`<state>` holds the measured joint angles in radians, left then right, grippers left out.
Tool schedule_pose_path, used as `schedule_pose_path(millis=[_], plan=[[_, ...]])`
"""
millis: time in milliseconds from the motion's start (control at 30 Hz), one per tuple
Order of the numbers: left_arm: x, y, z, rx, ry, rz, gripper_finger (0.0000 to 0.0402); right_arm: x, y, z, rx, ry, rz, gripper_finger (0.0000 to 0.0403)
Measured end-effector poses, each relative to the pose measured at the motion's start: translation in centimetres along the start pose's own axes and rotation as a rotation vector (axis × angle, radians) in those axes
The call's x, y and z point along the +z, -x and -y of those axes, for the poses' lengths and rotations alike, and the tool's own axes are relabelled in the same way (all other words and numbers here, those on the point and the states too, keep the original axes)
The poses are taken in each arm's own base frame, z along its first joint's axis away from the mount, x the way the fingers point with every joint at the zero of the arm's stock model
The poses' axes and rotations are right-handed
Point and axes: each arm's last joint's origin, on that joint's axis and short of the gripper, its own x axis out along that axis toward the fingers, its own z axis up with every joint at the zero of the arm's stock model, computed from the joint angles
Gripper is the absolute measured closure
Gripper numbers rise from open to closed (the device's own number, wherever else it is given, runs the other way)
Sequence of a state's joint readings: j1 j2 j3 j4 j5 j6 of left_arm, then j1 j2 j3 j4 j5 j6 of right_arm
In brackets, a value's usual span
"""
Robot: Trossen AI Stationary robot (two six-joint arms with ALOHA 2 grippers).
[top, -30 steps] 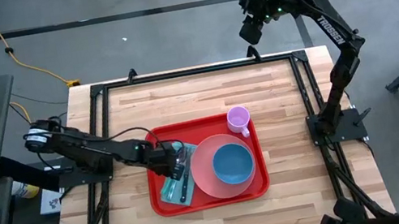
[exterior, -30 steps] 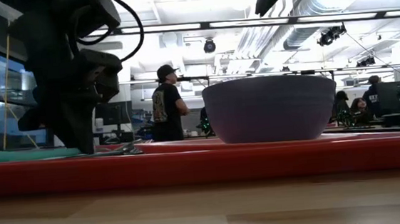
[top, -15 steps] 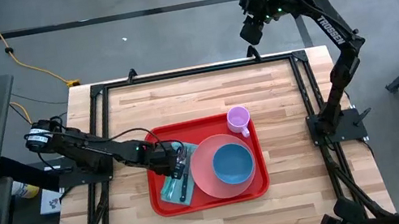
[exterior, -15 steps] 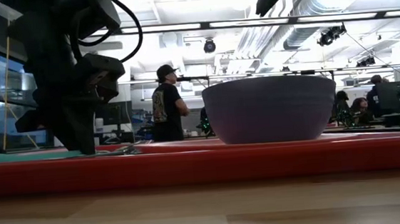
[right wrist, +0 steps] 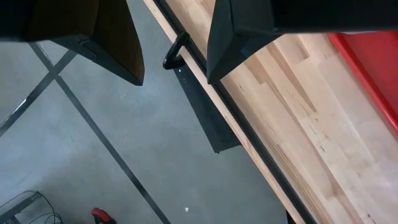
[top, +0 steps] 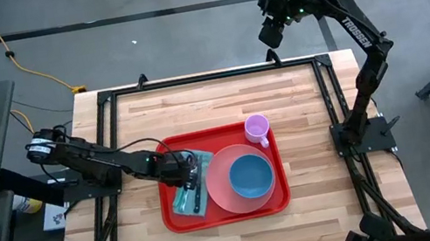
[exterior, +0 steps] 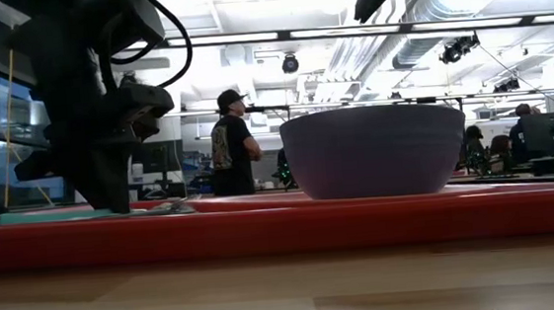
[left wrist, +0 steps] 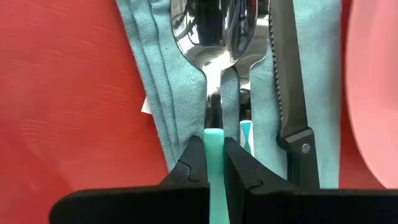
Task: Set up tray
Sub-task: Put the light green spoon on top of the blue napkin to the left of the light blue fork
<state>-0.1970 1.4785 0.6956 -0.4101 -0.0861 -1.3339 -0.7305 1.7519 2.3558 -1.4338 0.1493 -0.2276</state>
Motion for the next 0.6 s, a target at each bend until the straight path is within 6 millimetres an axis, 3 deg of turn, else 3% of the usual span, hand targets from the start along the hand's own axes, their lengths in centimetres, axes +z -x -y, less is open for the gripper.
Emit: schedule_pose_path(millis=[600], plan=[[0.25, 1.05, -0.65, 0.186, 0.062, 0.065, 0.0362, -0.05, 0.0, -0.01, 0.001, -0.001, -0.005, 0.0249]])
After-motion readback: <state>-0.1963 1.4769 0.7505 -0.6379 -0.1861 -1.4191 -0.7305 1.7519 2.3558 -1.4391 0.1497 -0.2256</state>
